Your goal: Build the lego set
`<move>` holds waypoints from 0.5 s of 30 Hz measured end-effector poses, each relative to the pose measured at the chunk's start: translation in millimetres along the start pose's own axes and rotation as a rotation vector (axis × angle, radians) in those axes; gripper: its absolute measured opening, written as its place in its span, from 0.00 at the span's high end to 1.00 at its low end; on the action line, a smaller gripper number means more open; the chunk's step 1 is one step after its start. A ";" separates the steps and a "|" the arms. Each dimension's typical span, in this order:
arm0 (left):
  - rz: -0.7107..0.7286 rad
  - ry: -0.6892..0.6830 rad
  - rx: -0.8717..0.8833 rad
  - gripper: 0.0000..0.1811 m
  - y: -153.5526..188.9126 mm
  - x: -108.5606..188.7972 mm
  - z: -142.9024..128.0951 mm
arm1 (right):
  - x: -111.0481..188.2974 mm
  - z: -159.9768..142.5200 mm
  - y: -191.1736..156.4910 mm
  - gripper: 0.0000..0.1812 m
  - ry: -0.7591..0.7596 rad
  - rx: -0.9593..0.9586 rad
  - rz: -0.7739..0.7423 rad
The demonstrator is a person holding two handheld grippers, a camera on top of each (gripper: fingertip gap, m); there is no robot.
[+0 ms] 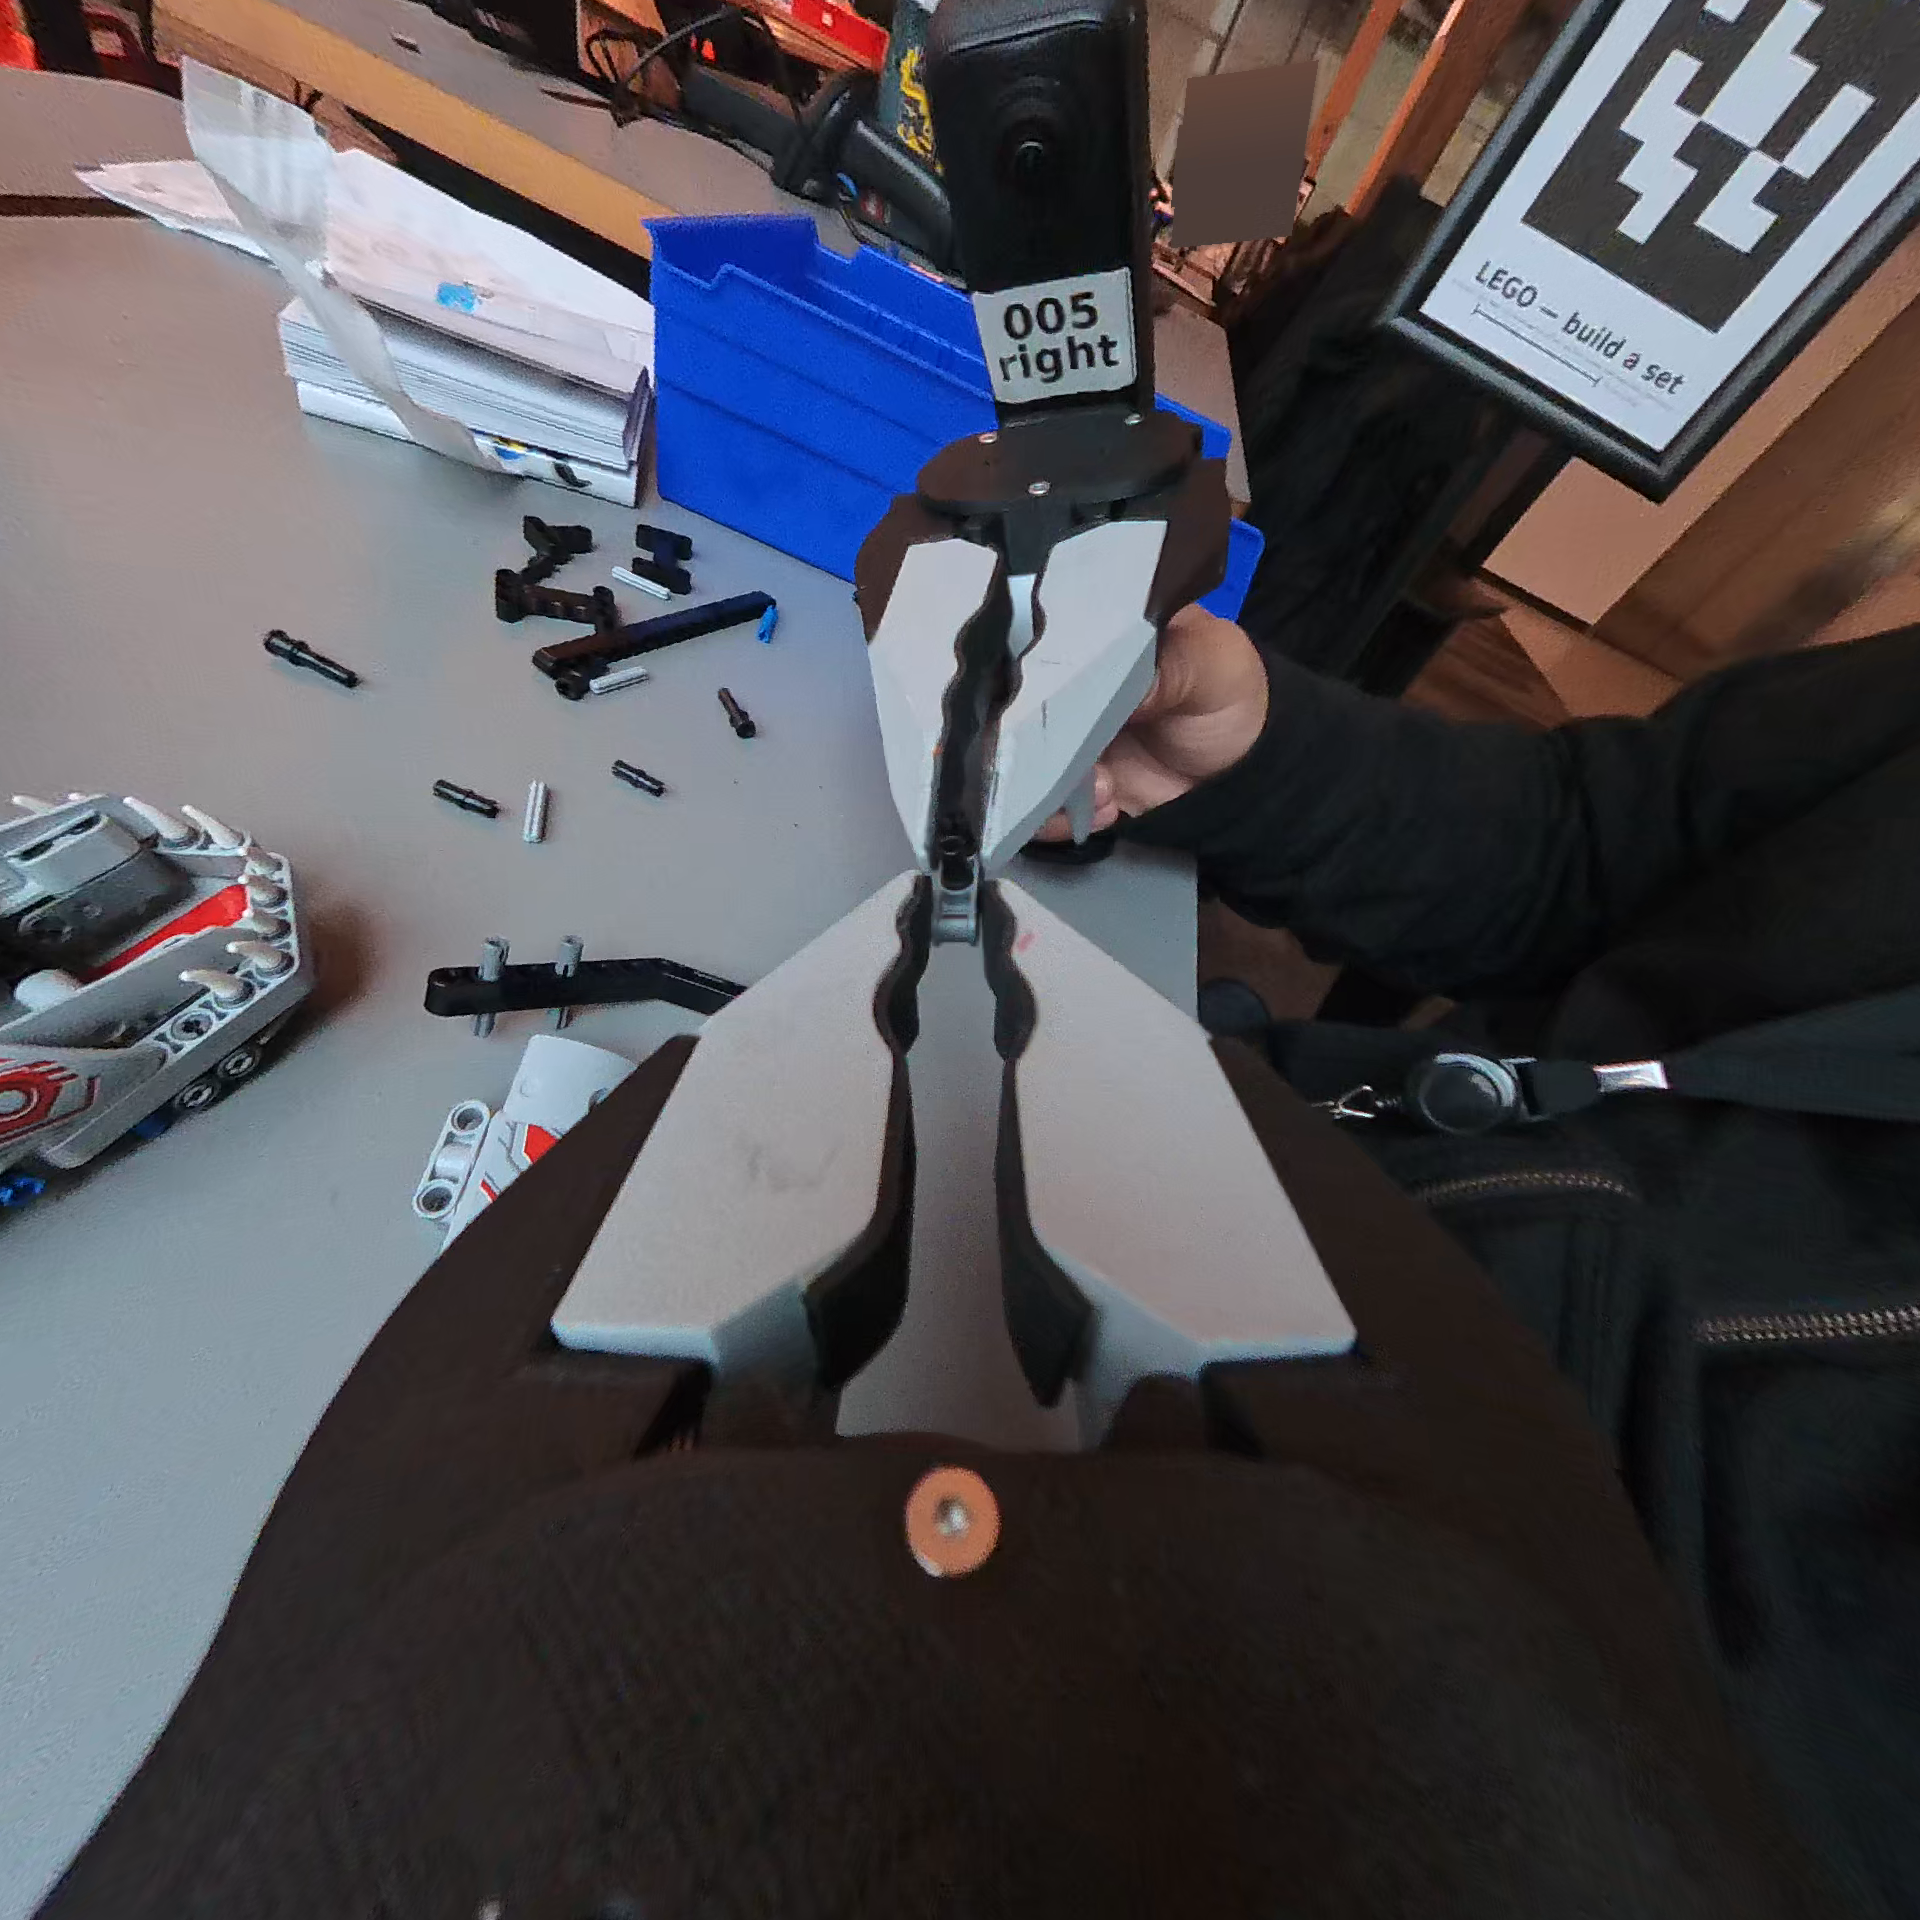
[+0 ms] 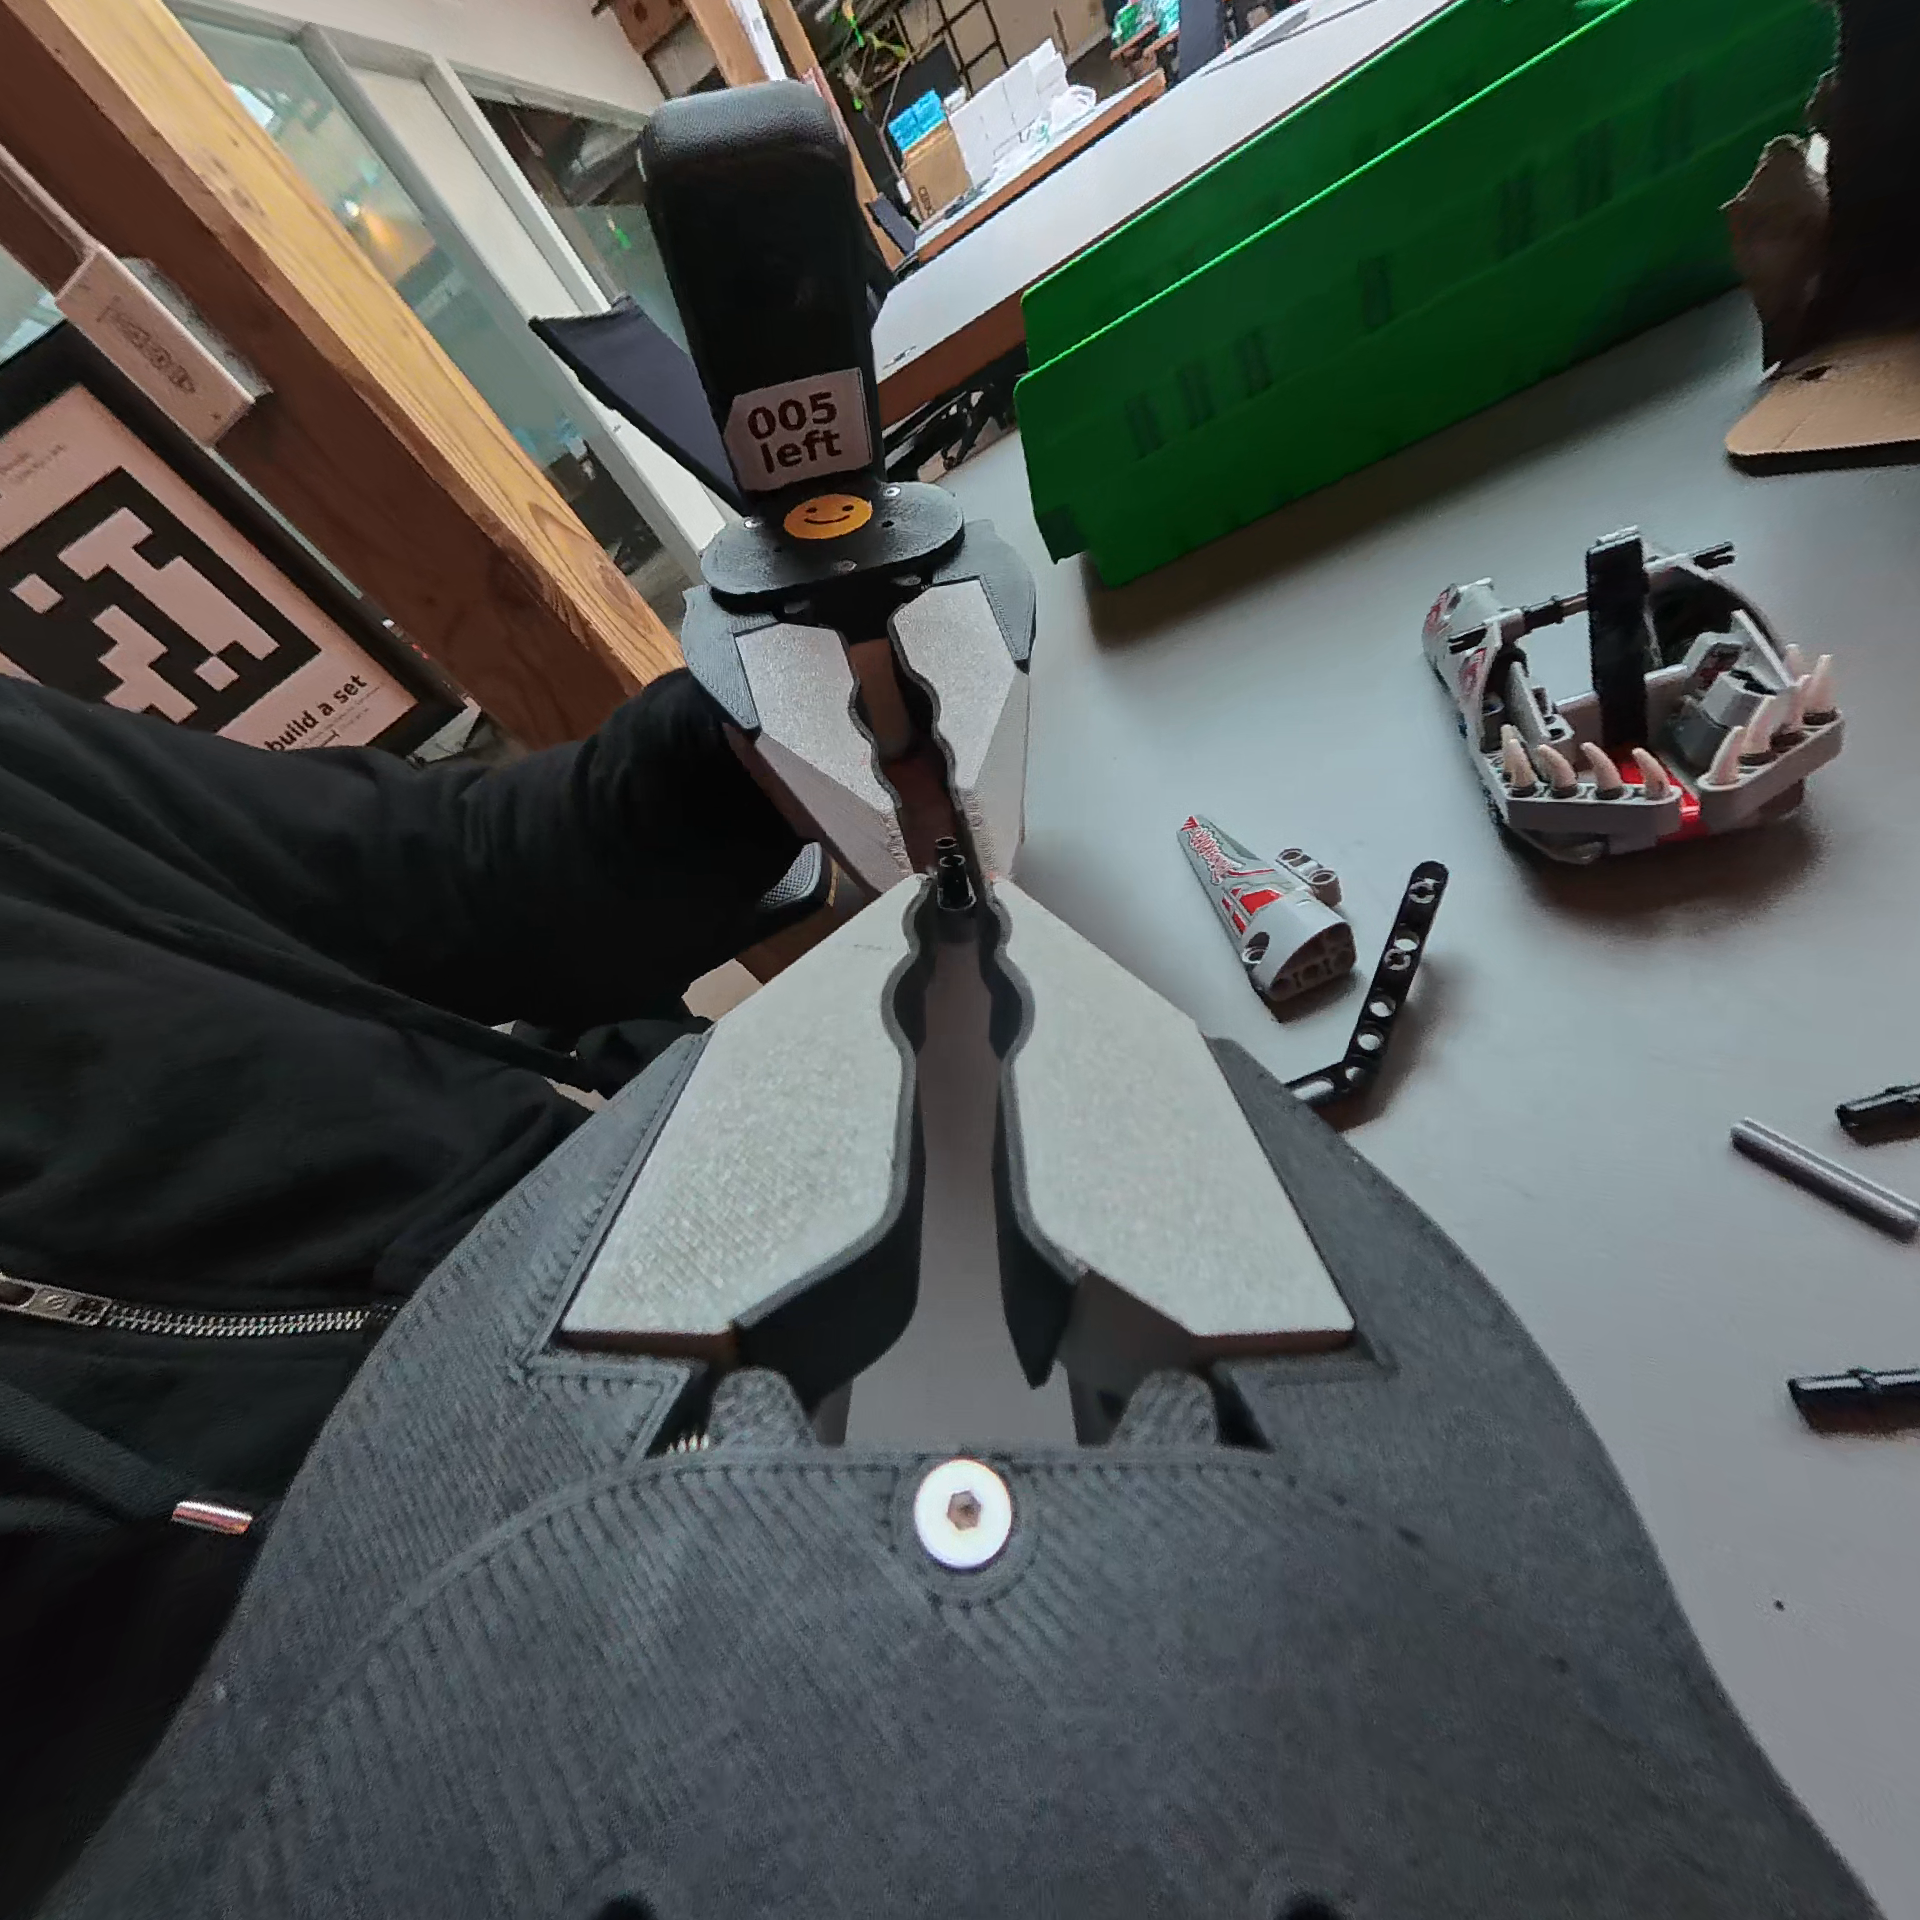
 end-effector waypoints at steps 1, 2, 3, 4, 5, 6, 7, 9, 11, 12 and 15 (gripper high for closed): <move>0.001 -0.004 -0.011 0.96 0.8 -0.4 -0.4 | 0.1 -0.2 -0.3 0.98 -0.001 0.000 0.006; 0.005 -0.007 -0.020 0.97 1.2 -0.4 -0.6 | 0.5 -0.2 -0.8 0.98 -0.002 -0.001 0.014; 0.004 -0.009 -0.025 0.97 2.0 -0.4 -0.5 | 0.9 -0.1 -1.5 0.98 -0.003 0.000 0.023; -0.001 -0.007 -0.027 0.97 3.3 -0.4 -0.1 | 1.6 0.5 -2.6 0.98 0.000 0.003 0.033; -0.007 -0.004 -0.029 0.97 4.5 -0.2 0.6 | 2.8 1.6 -3.6 0.98 0.007 0.006 0.041; -0.009 -0.005 -0.027 0.97 5.0 -0.1 1.0 | 4.4 2.9 -4.4 0.99 0.019 0.012 0.044; -0.010 -0.005 -0.025 0.97 5.3 0.0 1.3 | 6.1 4.3 -5.1 1.00 0.034 0.019 0.045; -0.019 0.003 -0.021 0.97 6.1 0.6 2.3 | 7.2 5.0 -6.0 1.00 0.041 0.025 0.051; -0.027 -0.004 -0.014 0.97 6.3 -0.3 1.2 | 6.3 4.0 -6.2 1.00 0.031 0.027 0.053; -0.032 0.000 -0.009 0.97 6.5 -0.6 1.4 | 5.6 3.8 -6.5 0.99 0.029 0.034 0.050; -0.056 -0.002 0.017 0.97 7.0 -1.9 0.5 | 3.2 2.0 -6.5 0.99 0.005 0.057 0.031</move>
Point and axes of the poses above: each gripper's, where its closed fingertips meet, x back along the fingers, z out of its top, y = z × x across the jaws, the point moved 4 cm from there along x, back along the fingers, and after that the axes turned 13 degrees about -y, right-handed, at the moved point
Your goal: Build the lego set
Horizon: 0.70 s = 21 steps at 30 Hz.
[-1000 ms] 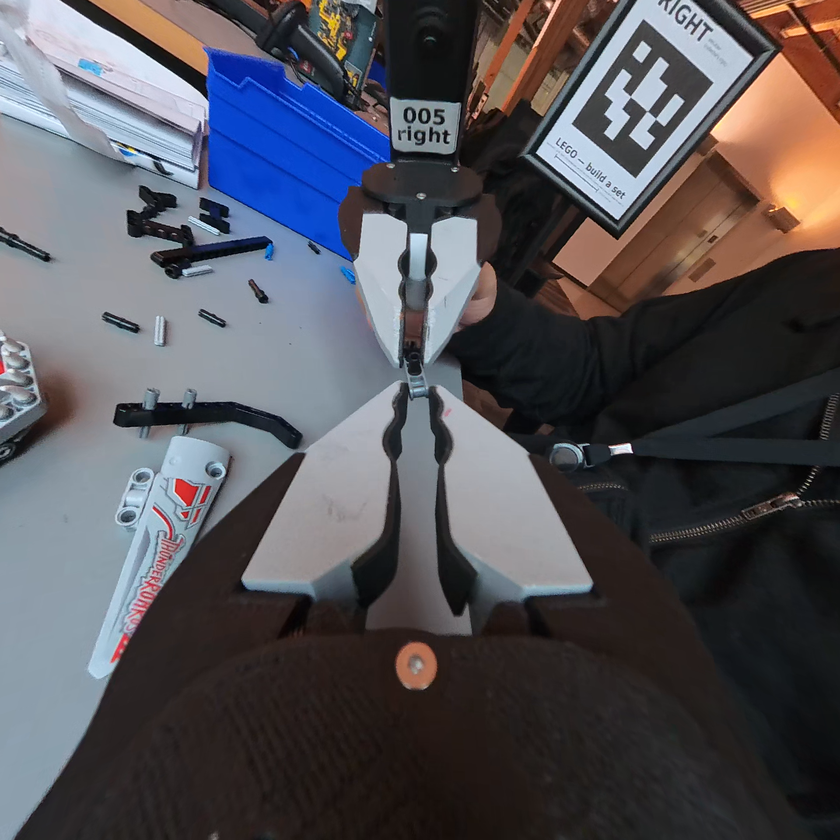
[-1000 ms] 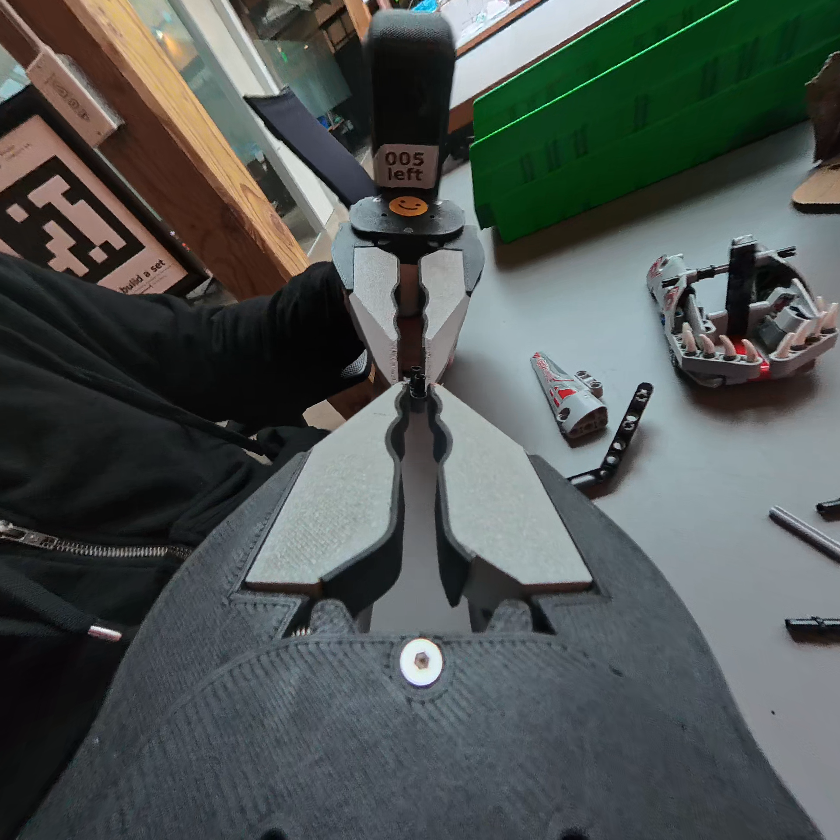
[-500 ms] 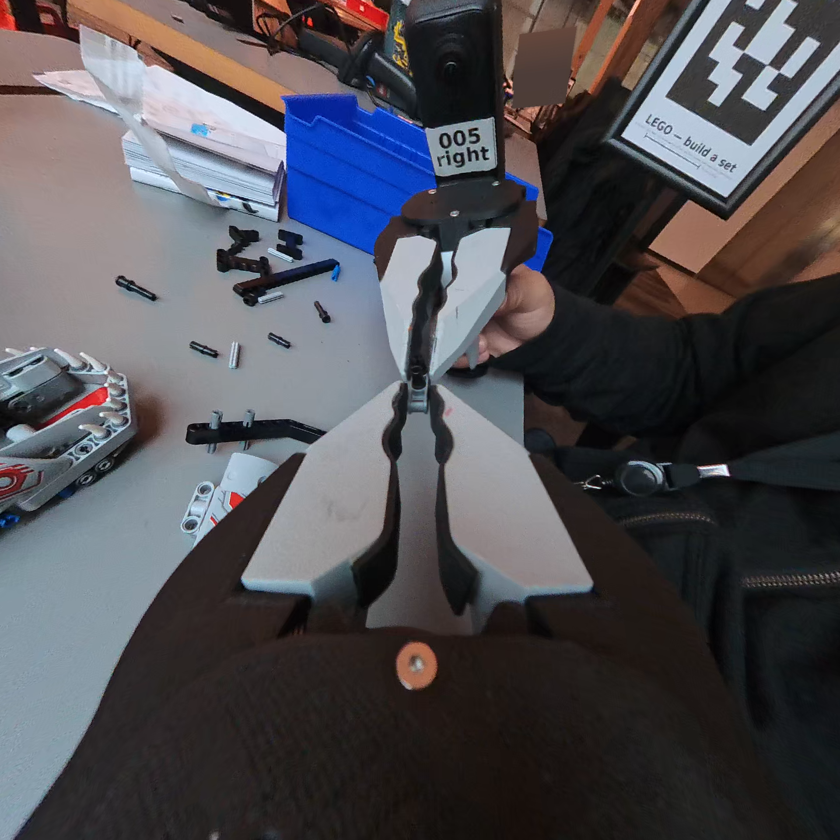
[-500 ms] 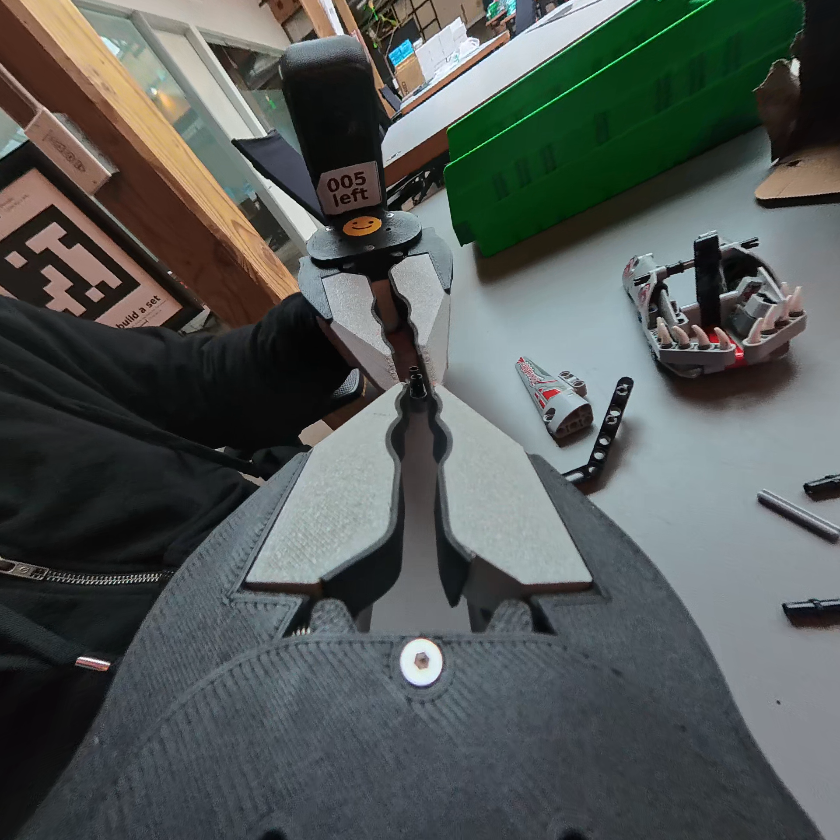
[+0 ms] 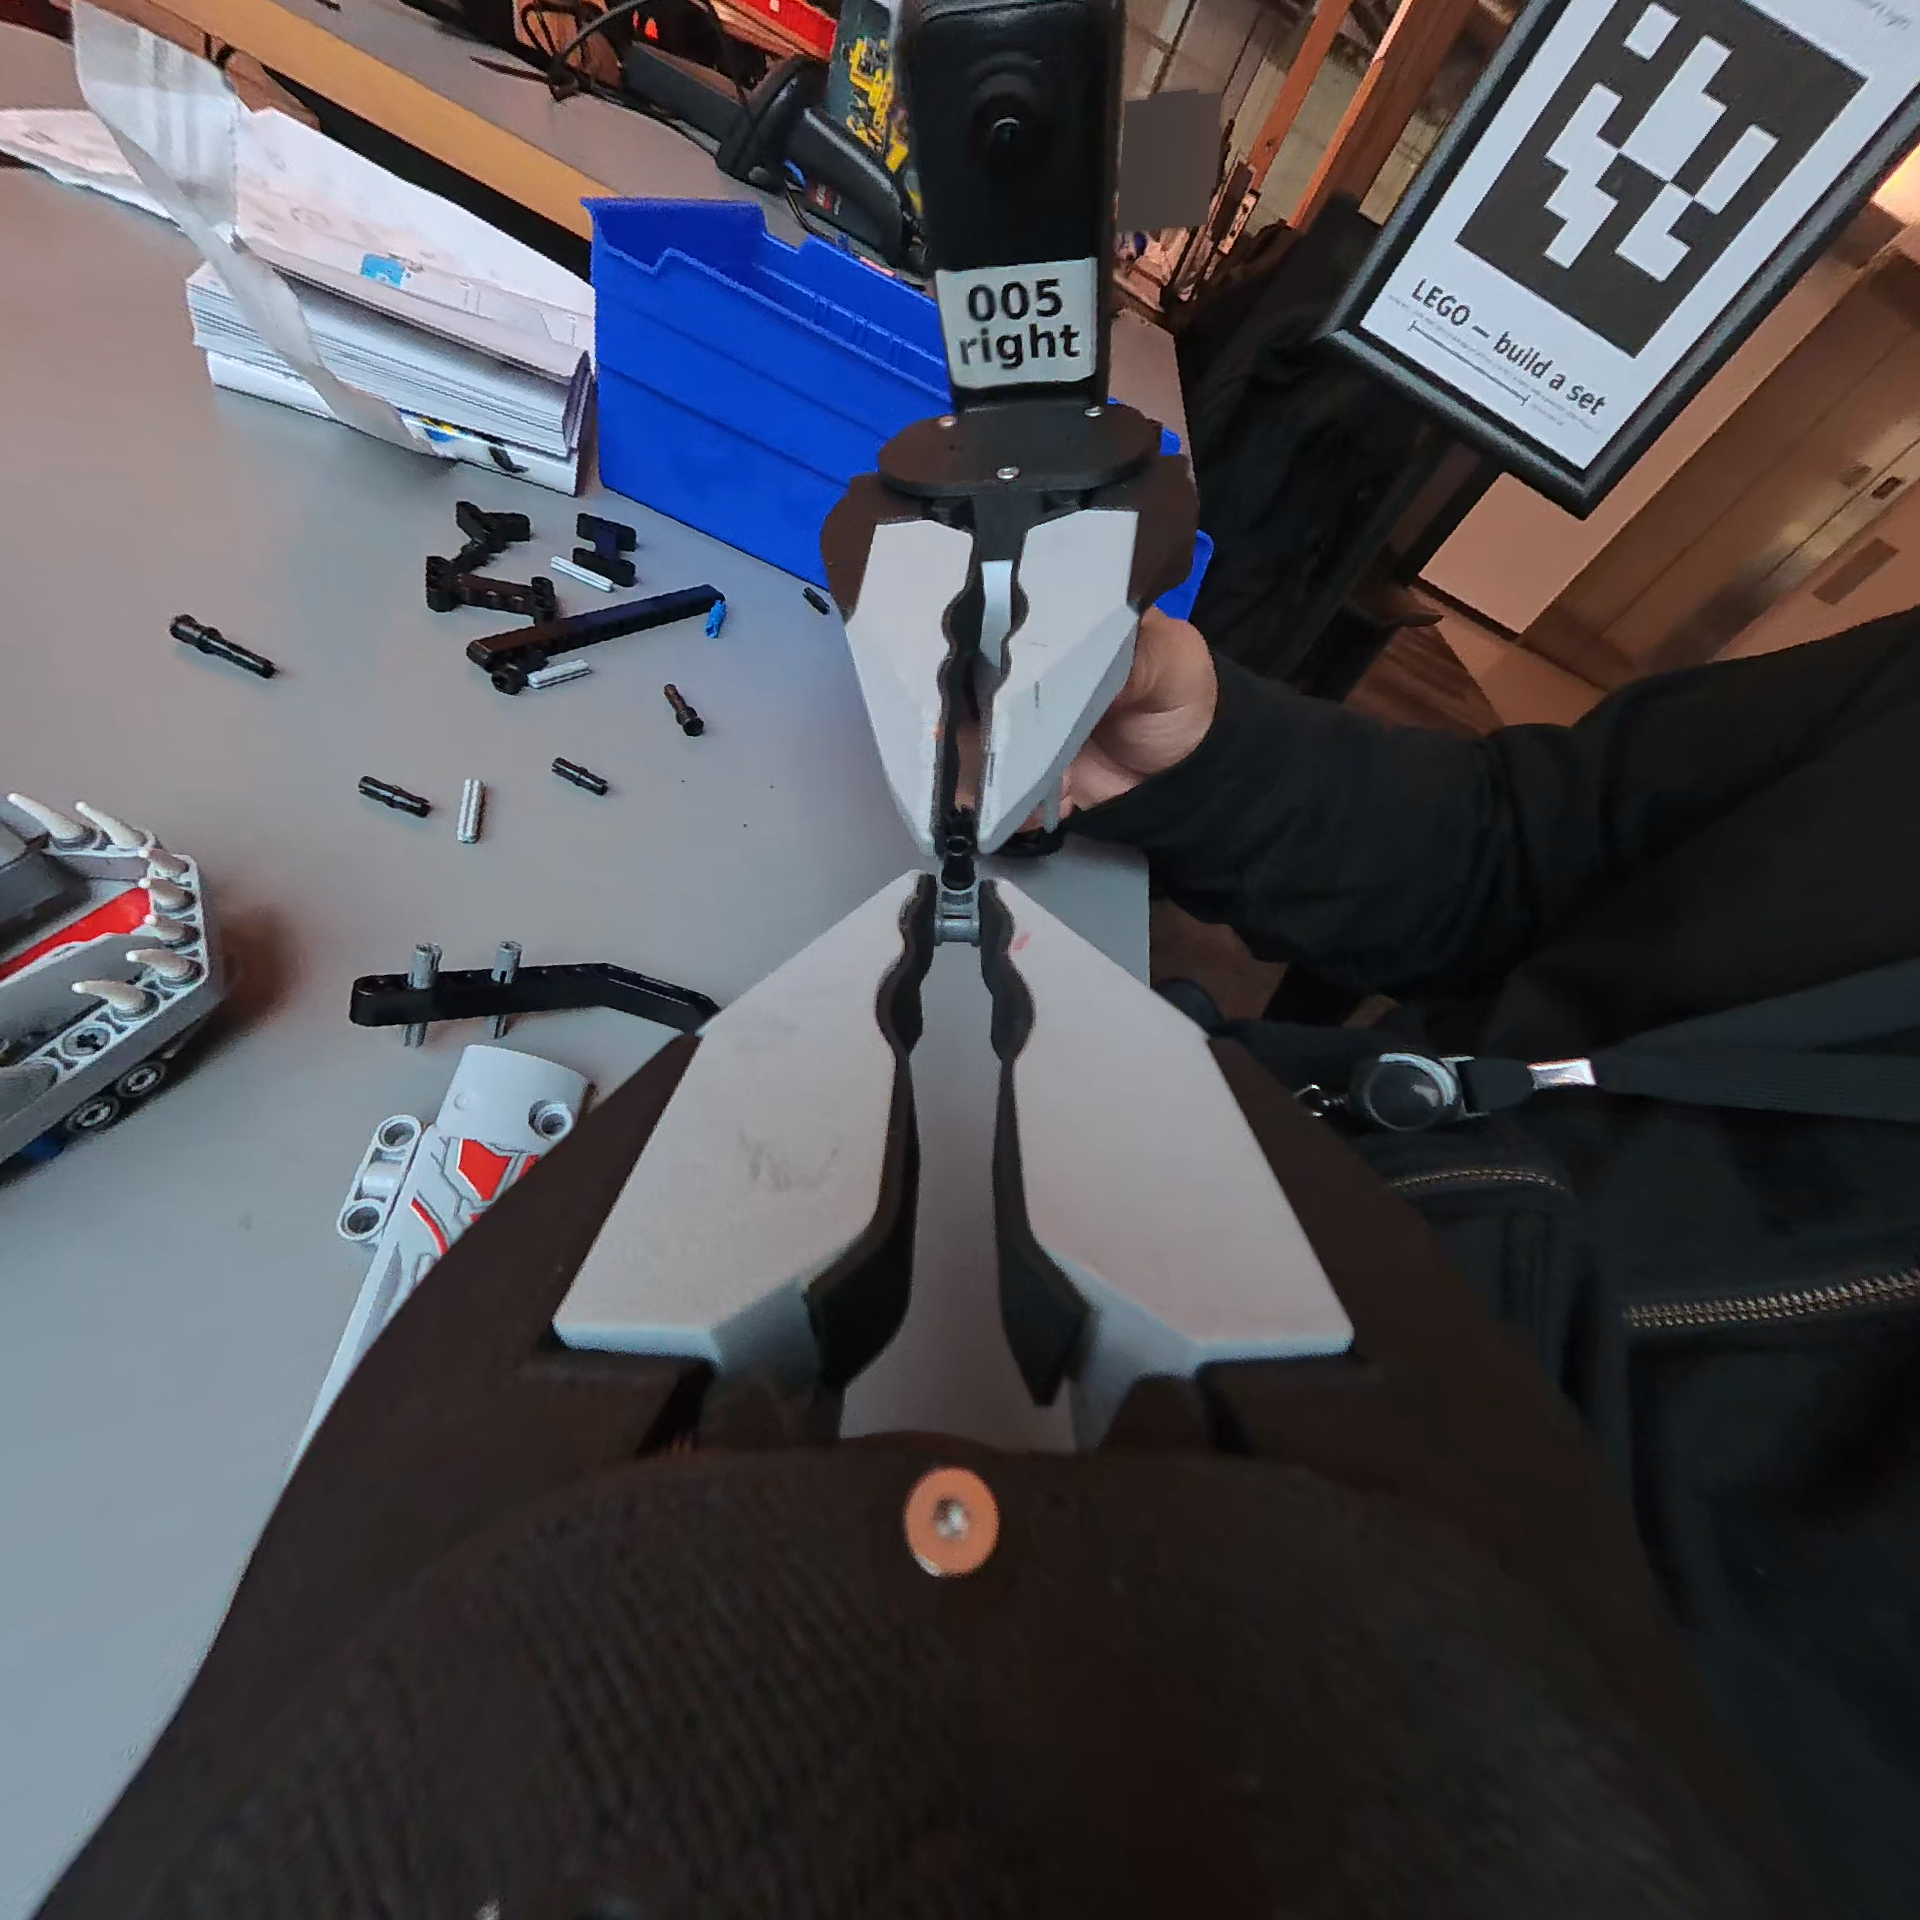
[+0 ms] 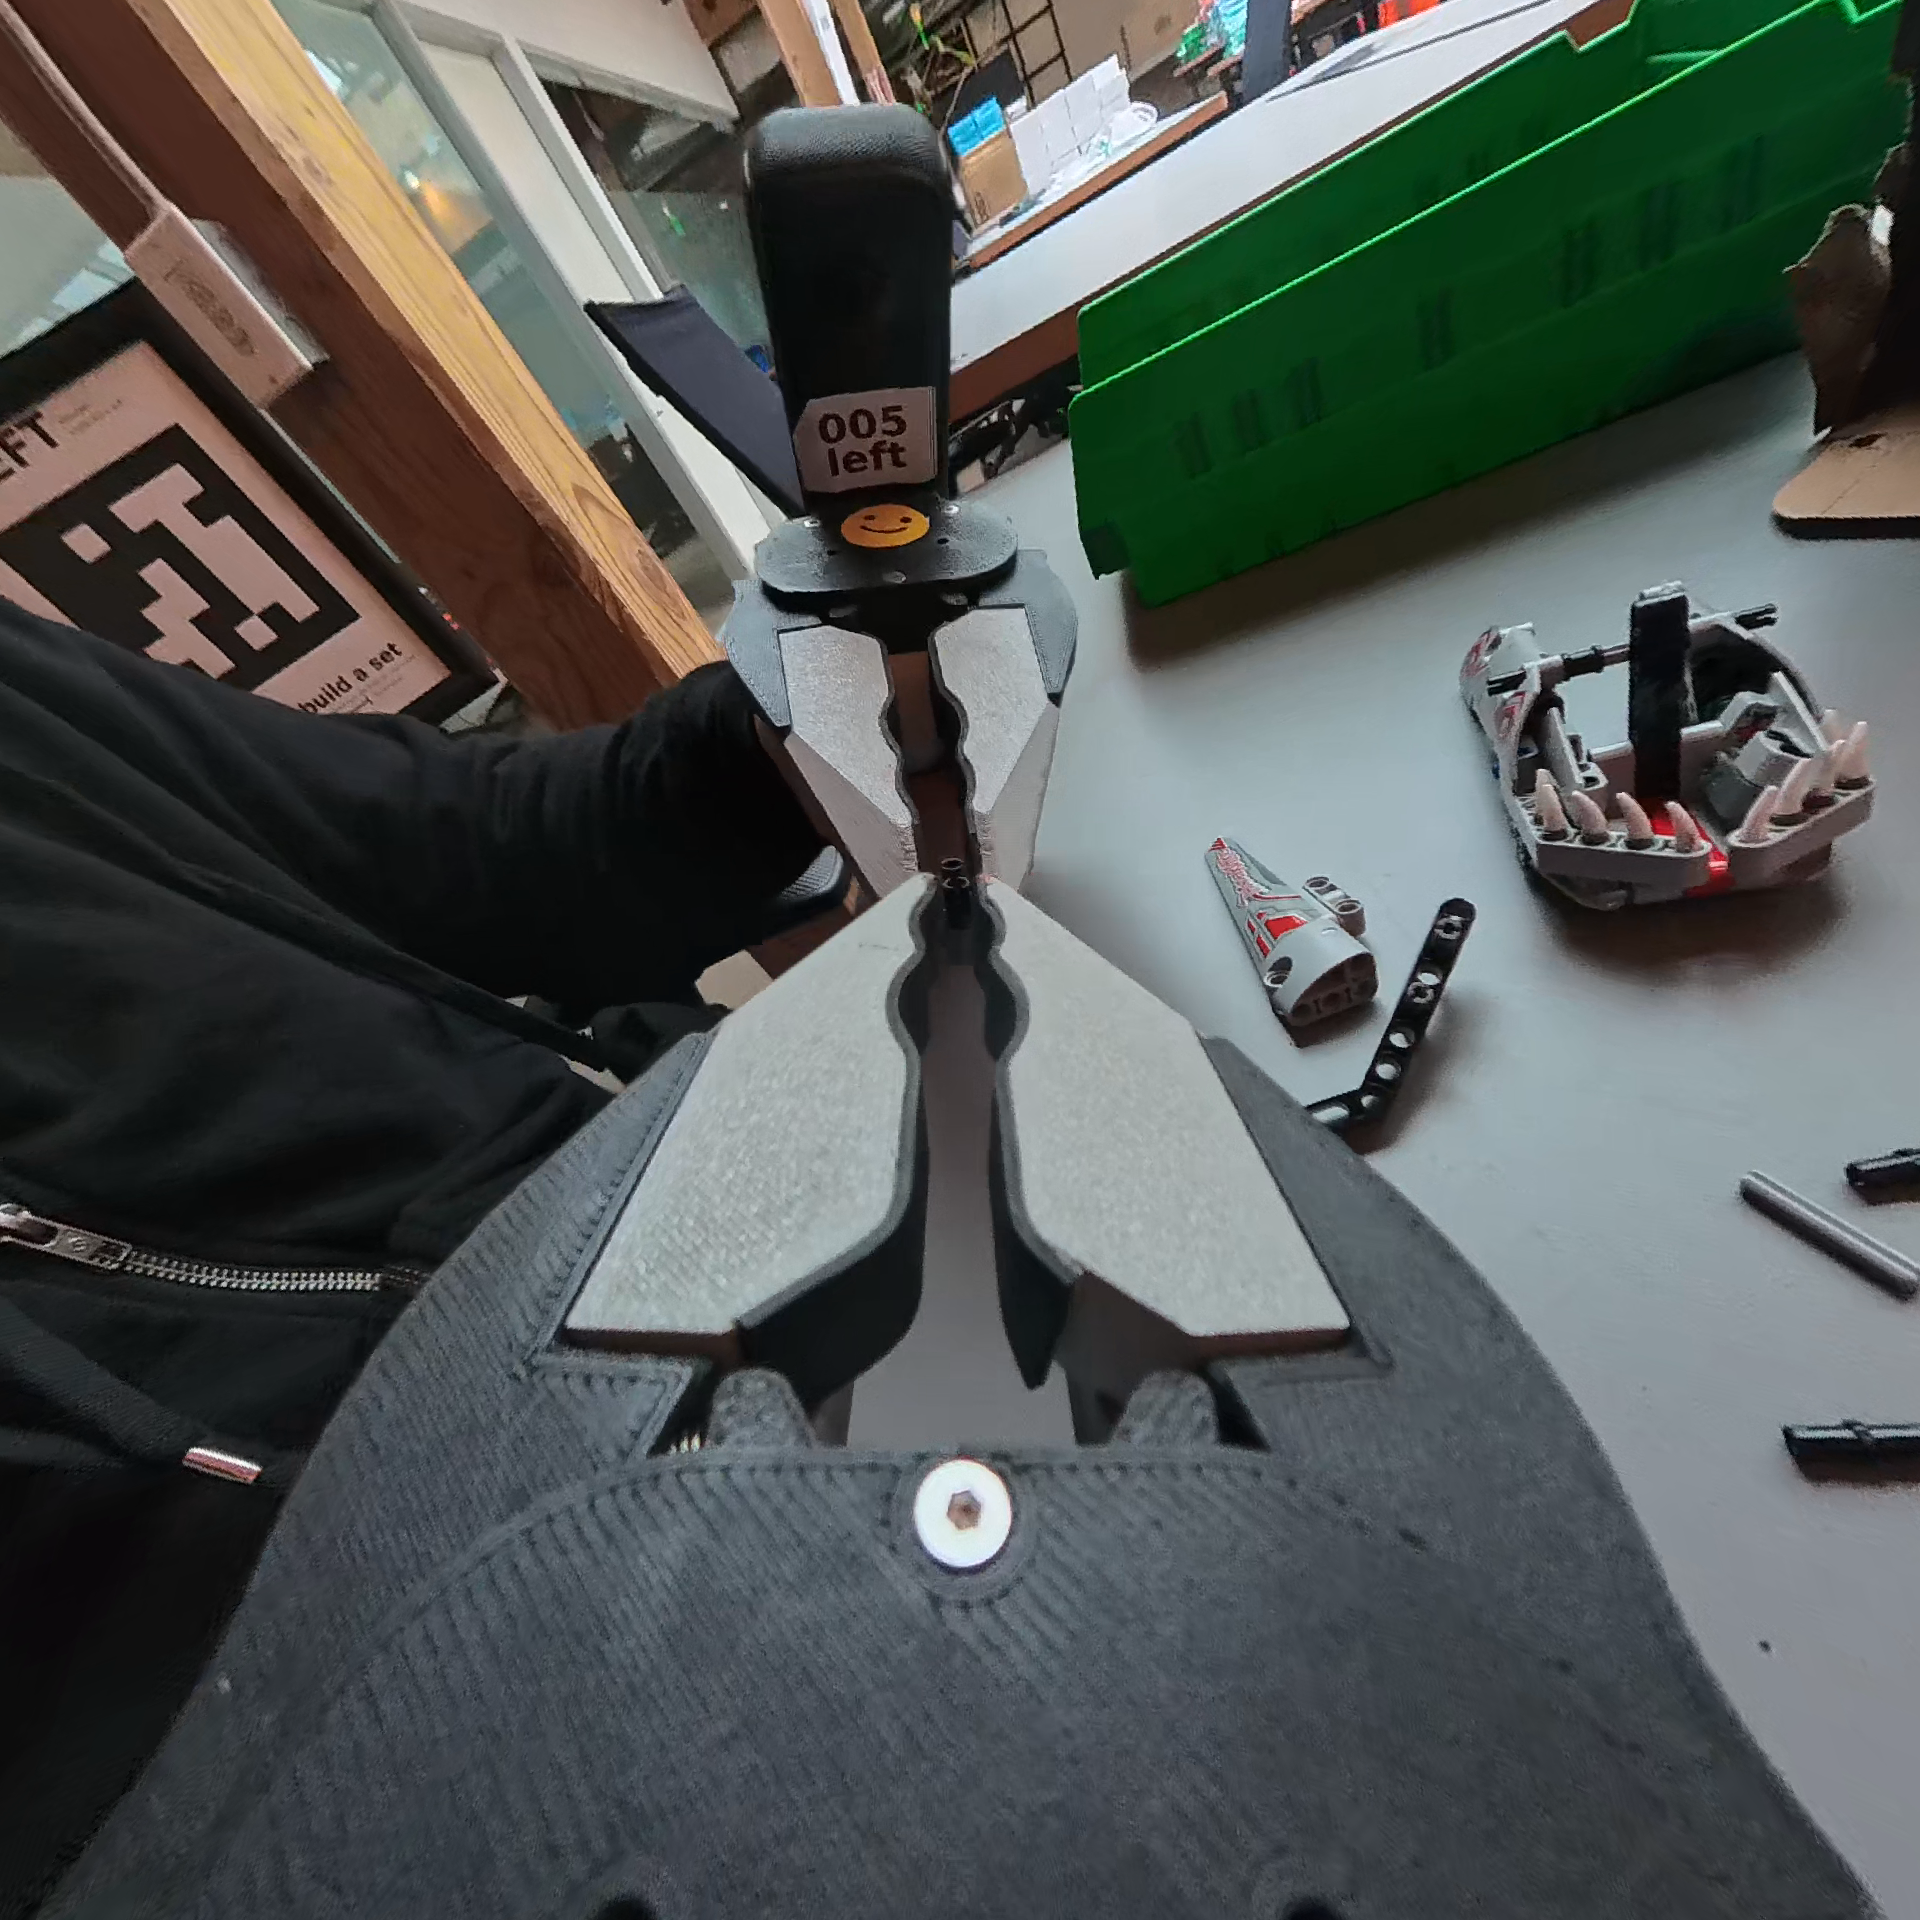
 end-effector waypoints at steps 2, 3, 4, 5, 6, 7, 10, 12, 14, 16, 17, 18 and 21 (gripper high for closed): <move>-0.011 0.003 0.016 0.97 -0.4 -0.6 -0.6 | 0.1 -0.6 0.2 1.00 -0.008 0.018 -0.019; -0.014 0.006 0.025 0.97 -0.9 -1.0 -0.5 | 0.4 -0.8 0.5 1.00 -0.011 0.025 -0.032; -0.012 0.010 0.028 0.97 -1.7 -1.4 -0.6 | 0.5 -0.8 1.5 1.00 -0.015 0.027 -0.052; 0.003 0.011 0.026 0.97 -3.2 -2.0 -0.8 | 0.5 -1.1 3.2 1.00 -0.019 0.019 -0.076; 0.028 0.012 0.019 0.97 -4.8 -3.0 -1.1 | 0.8 -0.8 5.1 1.00 -0.015 0.009 -0.100; 0.059 0.022 0.011 0.97 -6.2 -3.6 -0.1 | 2.0 0.1 6.9 1.00 0.006 -0.004 -0.116; 0.133 0.046 0.029 0.96 -7.6 -9.1 3.0 | 6.1 -0.2 12.7 1.00 0.088 -0.080 -0.113; 0.183 0.033 0.010 0.96 -9.3 -10.1 2.9 | 5.7 -0.8 15.0 1.00 0.135 -0.114 -0.117; 0.183 0.037 0.015 0.96 -9.2 -8.0 4.5 | 5.2 1.2 14.4 1.00 0.175 -0.130 -0.127; 0.201 0.043 0.014 0.96 -10.5 -6.9 5.4 | 4.6 2.5 14.7 1.00 0.194 -0.122 -0.178; 0.225 0.037 0.004 0.96 -11.5 -7.3 5.4 | 4.4 2.6 15.3 1.00 0.202 -0.112 -0.208; 0.247 0.030 -0.005 0.96 -12.5 -7.9 5.4 | 4.4 2.3 16.1 1.00 0.210 -0.104 -0.233; 0.283 0.029 -0.018 0.96 -14.0 -9.2 6.5 | 5.2 3.2 15.9 1.00 0.217 -0.078 -0.303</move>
Point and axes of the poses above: each gripper's, where its closed fingertips meet, x back along the fingers, z out of its top, y = z × x across the jaws, the point moved 4 cm from there along x, back along the fingers, and after that the axes turned 13 degrees about -y, right-handed, at the moved point
